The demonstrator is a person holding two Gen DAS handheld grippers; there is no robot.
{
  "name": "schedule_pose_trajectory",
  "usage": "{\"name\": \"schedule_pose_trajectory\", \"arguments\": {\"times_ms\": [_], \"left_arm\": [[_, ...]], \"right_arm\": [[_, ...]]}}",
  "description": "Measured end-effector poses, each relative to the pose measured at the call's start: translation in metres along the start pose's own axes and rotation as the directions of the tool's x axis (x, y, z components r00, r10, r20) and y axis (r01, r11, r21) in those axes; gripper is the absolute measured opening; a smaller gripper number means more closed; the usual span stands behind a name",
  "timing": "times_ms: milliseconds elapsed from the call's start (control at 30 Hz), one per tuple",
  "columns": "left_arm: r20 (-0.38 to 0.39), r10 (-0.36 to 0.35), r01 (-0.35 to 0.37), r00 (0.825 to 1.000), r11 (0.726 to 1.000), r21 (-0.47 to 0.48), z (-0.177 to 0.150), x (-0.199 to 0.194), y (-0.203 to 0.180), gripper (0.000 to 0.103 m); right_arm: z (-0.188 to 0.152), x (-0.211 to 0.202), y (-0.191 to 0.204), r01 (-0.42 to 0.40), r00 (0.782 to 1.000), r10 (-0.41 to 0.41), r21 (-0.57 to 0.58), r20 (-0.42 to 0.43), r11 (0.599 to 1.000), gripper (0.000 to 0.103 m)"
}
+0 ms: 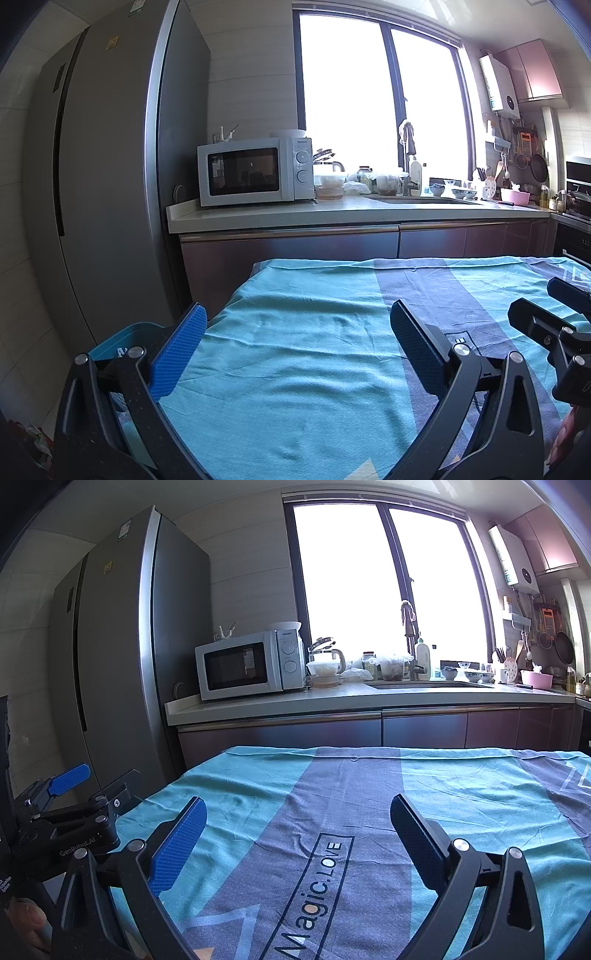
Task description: Collect trash
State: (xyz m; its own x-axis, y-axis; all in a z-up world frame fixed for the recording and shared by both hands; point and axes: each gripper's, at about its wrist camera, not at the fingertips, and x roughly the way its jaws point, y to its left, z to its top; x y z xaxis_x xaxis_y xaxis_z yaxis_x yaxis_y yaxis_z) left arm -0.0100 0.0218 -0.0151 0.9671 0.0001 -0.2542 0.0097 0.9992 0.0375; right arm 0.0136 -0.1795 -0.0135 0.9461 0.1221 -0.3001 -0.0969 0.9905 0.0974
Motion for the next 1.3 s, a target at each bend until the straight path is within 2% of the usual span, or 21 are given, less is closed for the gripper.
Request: {"name": "schedule_pose_trajectory", "arguments": {"times_ms": [1300], "left_arm": [[-0.02,-0.017,0.017,1.0,1.0,-0.009,-0.002,0.01,0.0,0.098]], "right_arm": [[-0.001,0.001,-0.002,0.005,1.0,-0.005,0.013,-0.002,1.0,0.096]]}}
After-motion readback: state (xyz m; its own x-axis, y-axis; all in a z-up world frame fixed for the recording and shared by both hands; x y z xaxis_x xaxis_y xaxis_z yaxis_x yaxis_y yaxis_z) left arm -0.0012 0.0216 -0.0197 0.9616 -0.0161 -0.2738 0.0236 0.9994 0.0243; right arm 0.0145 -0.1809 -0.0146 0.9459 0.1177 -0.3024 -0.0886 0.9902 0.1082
